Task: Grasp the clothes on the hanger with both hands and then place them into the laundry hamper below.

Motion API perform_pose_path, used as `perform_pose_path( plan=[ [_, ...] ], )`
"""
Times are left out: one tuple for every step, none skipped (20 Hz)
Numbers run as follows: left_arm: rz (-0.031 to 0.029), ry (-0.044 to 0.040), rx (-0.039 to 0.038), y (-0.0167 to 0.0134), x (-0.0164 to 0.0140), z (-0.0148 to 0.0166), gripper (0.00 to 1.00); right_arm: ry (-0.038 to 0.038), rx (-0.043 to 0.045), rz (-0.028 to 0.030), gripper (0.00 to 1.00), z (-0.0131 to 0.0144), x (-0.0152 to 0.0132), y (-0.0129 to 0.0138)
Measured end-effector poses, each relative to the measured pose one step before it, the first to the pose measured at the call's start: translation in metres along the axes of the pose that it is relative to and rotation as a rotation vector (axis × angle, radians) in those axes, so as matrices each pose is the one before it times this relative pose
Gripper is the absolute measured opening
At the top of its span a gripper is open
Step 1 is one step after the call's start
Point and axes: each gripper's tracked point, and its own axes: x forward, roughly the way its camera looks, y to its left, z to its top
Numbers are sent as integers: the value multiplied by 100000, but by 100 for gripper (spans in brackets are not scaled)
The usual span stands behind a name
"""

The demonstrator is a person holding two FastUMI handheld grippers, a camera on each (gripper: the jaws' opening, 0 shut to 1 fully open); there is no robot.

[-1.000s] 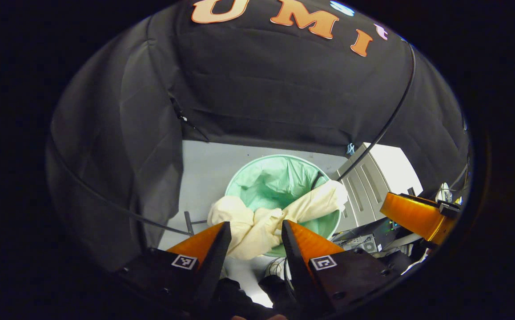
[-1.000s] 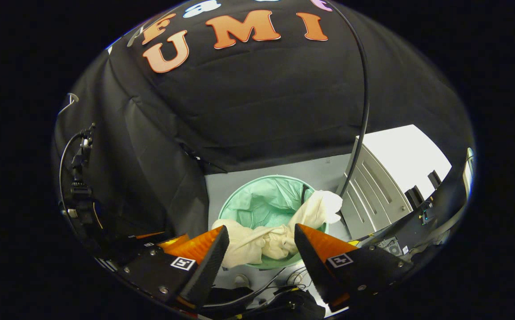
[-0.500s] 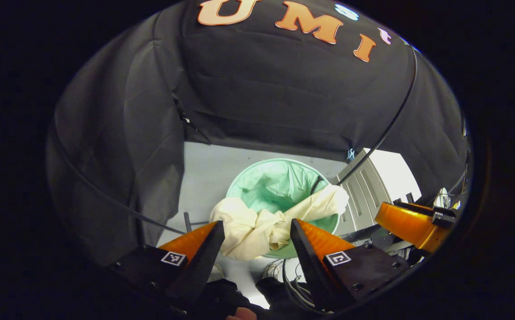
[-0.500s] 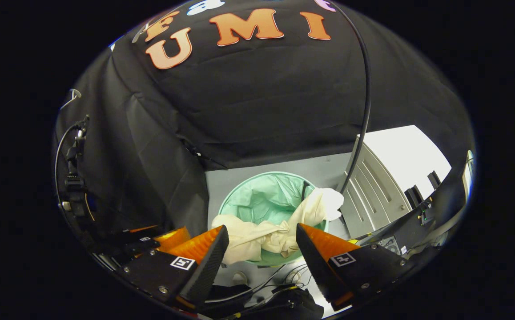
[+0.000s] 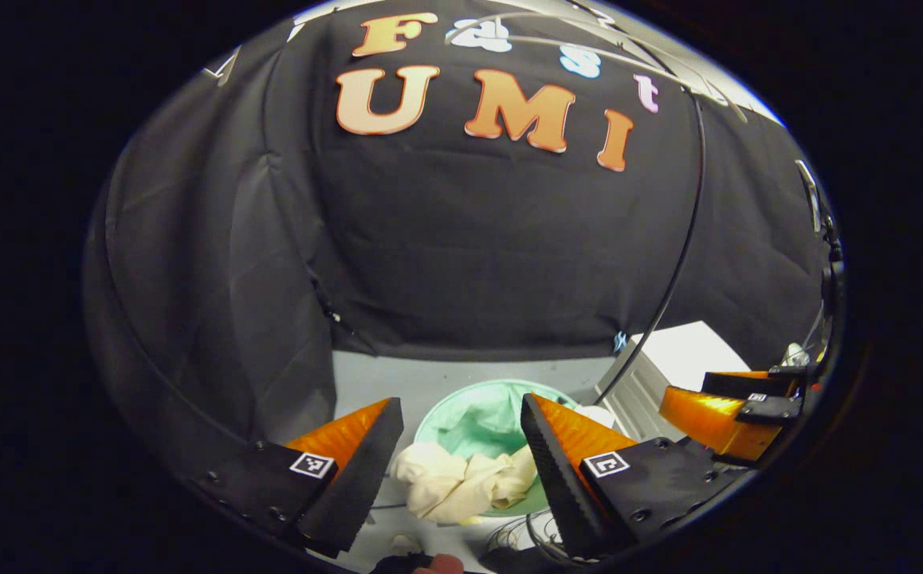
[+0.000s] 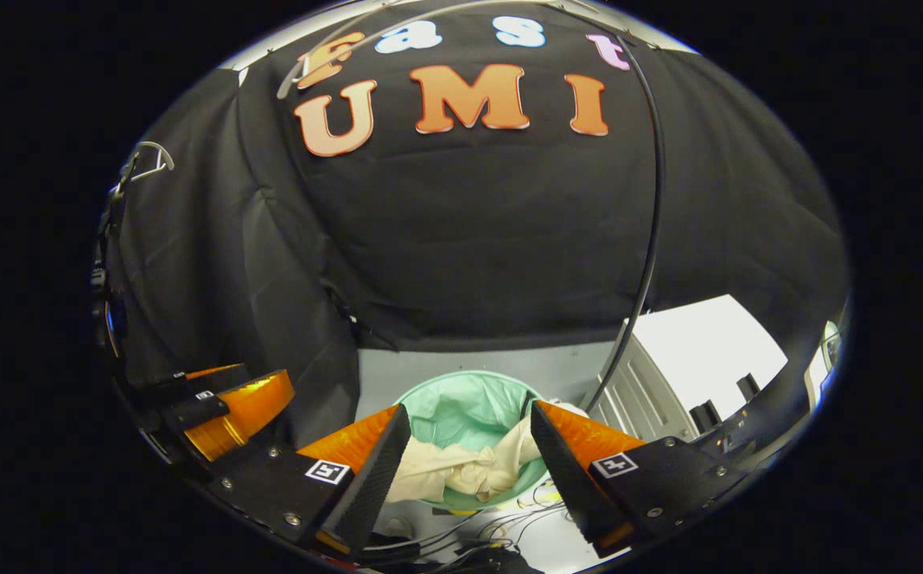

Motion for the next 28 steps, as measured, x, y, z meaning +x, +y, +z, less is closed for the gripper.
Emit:
perform_pose_path(
  plan=[
    [597,-3772,735,115,-333,1381,100,-2278,-694,-634,95,1020,-399,-147],
    [107,-1317,891,135,-644,867,98,-1967,-321,-721,95,989,-546,-212],
    [38,-1442,-63,-135,-767,1085,97,-1680,170,-753,94,1037,-552,-251],
    [-415,-2362,-565,-43,-291,1136,98,-2038,728,-381,95,995,-633,-167],
    [-197,-2885,-564,12,-279,1333,100,-2684,1036,-125,95,1378,-511,-176],
    [348,-3559,-372,175,-412,1509,100,-3046,765,-110,95,1360,-715,-115],
    [452,-3261,-480,239,-495,1532,100,-3233,292,-240,95,1587,-526,-253],
    [488,-3628,-623,231,-472,1375,97,-3152,-53,-520,94,1636,-309,-226],
    [403,-3483,-171,211,-251,1564,97,-2627,-496,-123,94,1480,-445,-262],
    [524,-2941,708,313,-231,1186,97,-1847,-575,-251,95,1283,-567,-143],
    [781,-2467,870,334,-147,1187,97,-2374,113,-476,95,1256,-467,-309],
    [999,-2643,1334,715,-45,1308,97,-3139,654,-45,95,1599,-340,-154],
    [1301,-2895,1262,453,-144,1336,99,-3288,562,-118,95,1653,-354,-93],
    [1037,-2789,638,361,-266,942,100,-3112,240,-379,95,1747,-516,-89],
    [1305,-2408,-107,438,-179,925,94,-3025,-55,-739,95,1562,-556,-383],
    [1135,-1819,-746,280,-97,759,94,-2742,-71,-897,94,1373,-559,-110],
    [431,-1887,-1206,138,-68,732,95,-2566,125,-796,94,1130,-547,-229],
    [575,-2022,-1247,23,-23,715,96,-2602,-198,-498,94,873,-302,-64],
    [602,-1779,-906,34,-92,617,97,-1954,-595,-393,94,841,-260,-154],
    [-232,-1129,-1187,-22,144,484,99,-1344,-826,-732,94,734,-160,-334],
    [-671,-942,-1198,-167,33,441,100,-1336,-806,-704,94,575,-183,-440],
    [-690,-825,-534,-234,243,375,100,-1608,-849,-1633,94,619,-140,-497],
    [-191,-601,400,62,35,342,100,-1706,-712,-1965,94,520,-346,-696],
    [338,-692,1045,214,-14,257,97,-1634,-241,-1847,94,538,-167,-541],
    [753,-1424,1118,302,18,458,94,-1674,524,-1147,94,436,-158,-439],
    [342,-1254,702,124,-26,412,94,-1827,991,-978,94,409,-219,-329],
    [110,-1044,542,65,-67,292,96,-1686,1045,-739,94,517,-38,-269],
    [-109,-847,347,-9,-151,269,97,-1396,548,-534,94,365,7,-176]
  ],
)
